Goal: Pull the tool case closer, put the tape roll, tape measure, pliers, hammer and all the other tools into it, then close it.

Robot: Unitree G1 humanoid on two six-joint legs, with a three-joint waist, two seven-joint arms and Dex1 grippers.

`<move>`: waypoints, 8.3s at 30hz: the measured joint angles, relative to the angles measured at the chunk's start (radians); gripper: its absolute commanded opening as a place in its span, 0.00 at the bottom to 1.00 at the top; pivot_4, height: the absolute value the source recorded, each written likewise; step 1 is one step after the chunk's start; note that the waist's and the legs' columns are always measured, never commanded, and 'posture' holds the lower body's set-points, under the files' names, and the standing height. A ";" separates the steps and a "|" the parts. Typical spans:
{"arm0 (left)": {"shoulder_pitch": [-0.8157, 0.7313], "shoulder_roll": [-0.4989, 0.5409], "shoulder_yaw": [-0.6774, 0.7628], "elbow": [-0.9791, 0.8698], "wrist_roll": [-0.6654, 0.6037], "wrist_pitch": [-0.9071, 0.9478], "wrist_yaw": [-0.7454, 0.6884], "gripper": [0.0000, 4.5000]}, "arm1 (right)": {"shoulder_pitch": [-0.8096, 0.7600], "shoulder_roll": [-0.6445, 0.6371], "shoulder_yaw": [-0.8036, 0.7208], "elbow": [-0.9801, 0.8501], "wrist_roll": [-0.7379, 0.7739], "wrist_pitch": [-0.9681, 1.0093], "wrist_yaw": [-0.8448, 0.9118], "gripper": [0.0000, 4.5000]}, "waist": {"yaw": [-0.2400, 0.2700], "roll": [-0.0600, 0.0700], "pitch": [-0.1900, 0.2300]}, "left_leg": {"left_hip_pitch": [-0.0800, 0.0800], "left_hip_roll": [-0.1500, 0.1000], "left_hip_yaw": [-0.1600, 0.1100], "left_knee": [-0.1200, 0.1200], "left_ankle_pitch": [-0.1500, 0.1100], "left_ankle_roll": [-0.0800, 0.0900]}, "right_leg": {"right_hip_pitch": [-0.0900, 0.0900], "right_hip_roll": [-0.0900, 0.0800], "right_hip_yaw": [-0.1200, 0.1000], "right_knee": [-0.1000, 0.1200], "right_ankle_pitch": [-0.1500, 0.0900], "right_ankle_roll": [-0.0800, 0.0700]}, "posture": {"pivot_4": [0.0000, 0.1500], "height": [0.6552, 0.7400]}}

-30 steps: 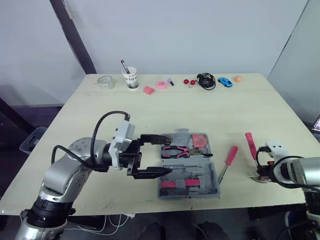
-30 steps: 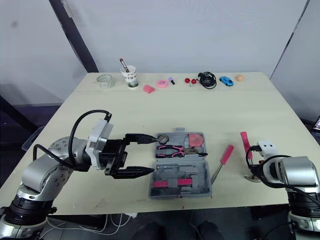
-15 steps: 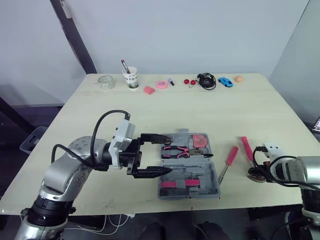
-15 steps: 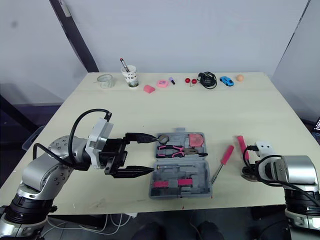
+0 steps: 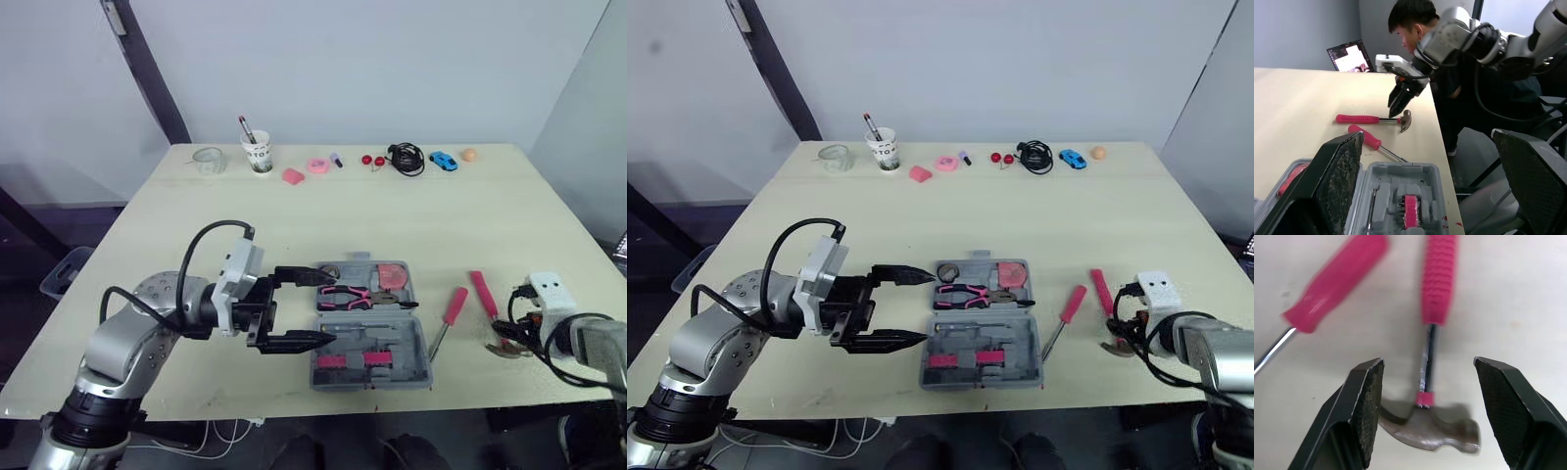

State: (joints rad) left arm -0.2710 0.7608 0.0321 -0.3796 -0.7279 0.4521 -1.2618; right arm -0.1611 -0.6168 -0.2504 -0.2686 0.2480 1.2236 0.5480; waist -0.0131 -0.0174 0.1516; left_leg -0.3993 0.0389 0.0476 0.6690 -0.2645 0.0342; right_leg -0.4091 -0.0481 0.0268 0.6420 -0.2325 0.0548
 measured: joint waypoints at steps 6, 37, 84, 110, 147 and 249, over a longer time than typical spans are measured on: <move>-0.001 0.000 0.000 0.000 -0.002 -0.002 -0.003 1.00 | 0.118 0.116 -0.033 0.015 0.008 -0.307 -0.018 0.68 | 0.001 0.000 0.000 | 0.000 0.000 0.000 0.000 0.000 0.000 | 0.000 0.000 0.000 0.000 0.000 0.000 | 1.00 1.00; -0.025 -0.001 0.000 0.014 -0.002 -0.008 -0.023 1.00 | 0.153 0.203 -0.009 0.367 -0.015 -0.846 -0.077 0.02 | -0.002 -0.002 -0.002 | 0.002 0.001 0.000 0.000 0.000 0.000 | 0.000 0.000 0.002 0.001 -0.002 -0.004 | 1.00 1.00; 0.133 0.203 0.088 0.347 0.087 -0.269 -0.293 1.00 | -0.267 -0.170 0.708 -0.075 -0.162 -0.712 0.538 0.02 | 0.004 -0.003 0.001 | 0.000 0.002 0.000 0.000 0.000 0.000 | -0.002 -0.001 -0.001 0.000 -0.002 -0.005 | 1.00 1.00; 0.165 0.213 0.073 0.348 0.098 -0.332 -0.296 1.00 | -0.317 -0.009 0.825 0.061 -0.352 -0.751 0.502 0.02 | 0.002 -0.004 0.001 | 0.000 0.002 0.002 0.000 0.000 0.000 | -0.002 -0.001 -0.002 0.001 -0.002 -0.005 | 1.00 1.00; 0.150 0.167 0.076 0.269 0.065 -0.246 -0.291 1.00 | -0.266 0.139 0.763 0.269 -0.262 -0.896 0.475 0.01 | 0.002 -0.005 0.000 | 0.000 0.002 0.002 0.000 0.000 0.000 | -0.001 -0.001 -0.002 0.001 -0.002 -0.005 | 1.00 1.00; 0.082 0.001 0.105 0.085 0.097 -0.146 -0.028 1.00 | 0.155 0.449 0.191 0.122 -0.087 -0.683 -0.408 0.23 | -0.002 -0.003 -0.003 | 0.002 0.001 0.000 0.000 0.000 0.000 | -0.001 -0.001 0.001 0.001 -0.002 -0.005 | 1.00 1.00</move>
State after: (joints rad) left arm -0.1890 0.7615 0.1372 -0.2945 -0.6312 0.3058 -1.2900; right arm -0.0063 -0.1675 -0.0597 -0.1470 0.1610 0.5409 0.1397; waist -0.0147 -0.0207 0.1485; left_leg -0.3978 0.0403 0.0472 0.6687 -0.2646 0.0341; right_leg -0.4100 -0.0495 0.0273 0.6432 -0.2346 0.0502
